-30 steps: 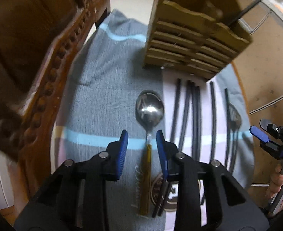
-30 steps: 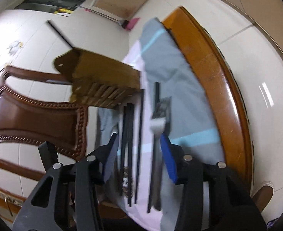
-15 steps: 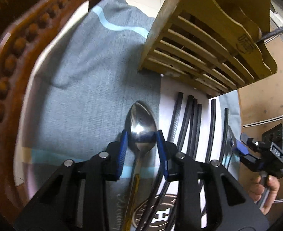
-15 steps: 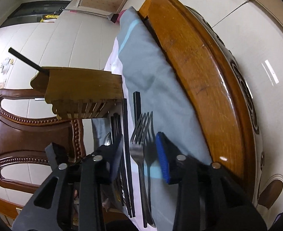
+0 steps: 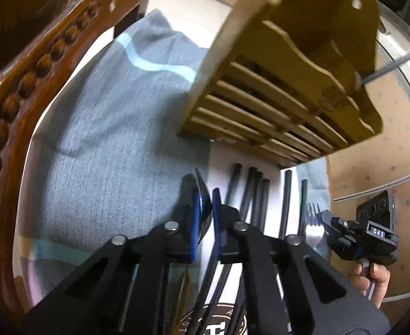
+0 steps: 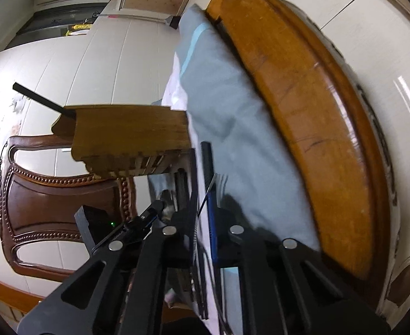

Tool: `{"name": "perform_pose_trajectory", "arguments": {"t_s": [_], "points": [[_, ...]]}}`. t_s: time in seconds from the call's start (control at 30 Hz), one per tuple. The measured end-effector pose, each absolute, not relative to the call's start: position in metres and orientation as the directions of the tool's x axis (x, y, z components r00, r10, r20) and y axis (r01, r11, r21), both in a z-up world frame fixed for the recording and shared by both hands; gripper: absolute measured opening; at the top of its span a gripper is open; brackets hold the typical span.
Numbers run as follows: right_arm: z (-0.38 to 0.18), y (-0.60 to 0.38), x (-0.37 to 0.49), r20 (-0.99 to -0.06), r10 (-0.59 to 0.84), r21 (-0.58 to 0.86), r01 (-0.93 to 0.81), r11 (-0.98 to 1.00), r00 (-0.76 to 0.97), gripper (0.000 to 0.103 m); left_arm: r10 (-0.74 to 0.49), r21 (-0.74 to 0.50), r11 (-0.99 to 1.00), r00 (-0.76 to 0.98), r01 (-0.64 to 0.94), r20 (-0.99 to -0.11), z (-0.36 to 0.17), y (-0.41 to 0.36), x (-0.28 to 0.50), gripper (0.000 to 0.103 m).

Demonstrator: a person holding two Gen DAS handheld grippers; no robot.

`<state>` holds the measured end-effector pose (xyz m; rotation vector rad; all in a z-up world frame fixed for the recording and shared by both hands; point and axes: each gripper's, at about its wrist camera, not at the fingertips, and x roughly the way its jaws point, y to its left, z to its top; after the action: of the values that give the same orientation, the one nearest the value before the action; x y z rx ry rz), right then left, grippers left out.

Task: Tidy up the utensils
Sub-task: 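Grasp the gold-handled spoon with the left tool while the right tool grasps the silver fork, then lift the spoon with the left tool while the right tool carries the fork toward the holder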

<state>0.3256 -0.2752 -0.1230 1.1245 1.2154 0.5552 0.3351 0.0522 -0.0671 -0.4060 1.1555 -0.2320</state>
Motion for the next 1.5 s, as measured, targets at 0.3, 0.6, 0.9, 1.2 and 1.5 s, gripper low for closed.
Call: {"name": "perform_pose_trajectory", "arguments": {"t_s": [0.3,0.6,0.9,1.2,1.5], "points": [[-0.122,-0.270,0.325,-0.470,0.830,0.880,0.237,0.412,0.301,0.008,-0.389,-0.428,0.903,0.486,0.034,-0.783,-0.033,0.055,0.311,0.002],[-0.131,-0.269,0.332,-0.471,0.833,0.874,0.281,0.396,0.291,0.012,-0.396,-0.389,0.909,0.598,0.148,-0.696,0.026,0.051,0.269,0.002],[-0.131,-0.266,0.337,-0.460,0.841,0.880,0.273,0.389,0.284,0.020,-0.399,-0.345,0.913,0.665,0.219,-0.632,0.054,0.045,0.243,0.002],[-0.100,-0.262,0.323,-0.418,0.855,0.907,0.191,0.376,0.306,0.005,-0.387,-0.289,0.921,0.700,0.262,-0.600,0.078,0.045,0.223,0.002],[-0.026,-0.239,0.264,-0.296,0.898,0.942,-0.055,0.330,0.327,0.004,-0.404,-0.323,0.909,0.751,0.264,-0.523,0.099,0.064,0.200,0.002]]}}
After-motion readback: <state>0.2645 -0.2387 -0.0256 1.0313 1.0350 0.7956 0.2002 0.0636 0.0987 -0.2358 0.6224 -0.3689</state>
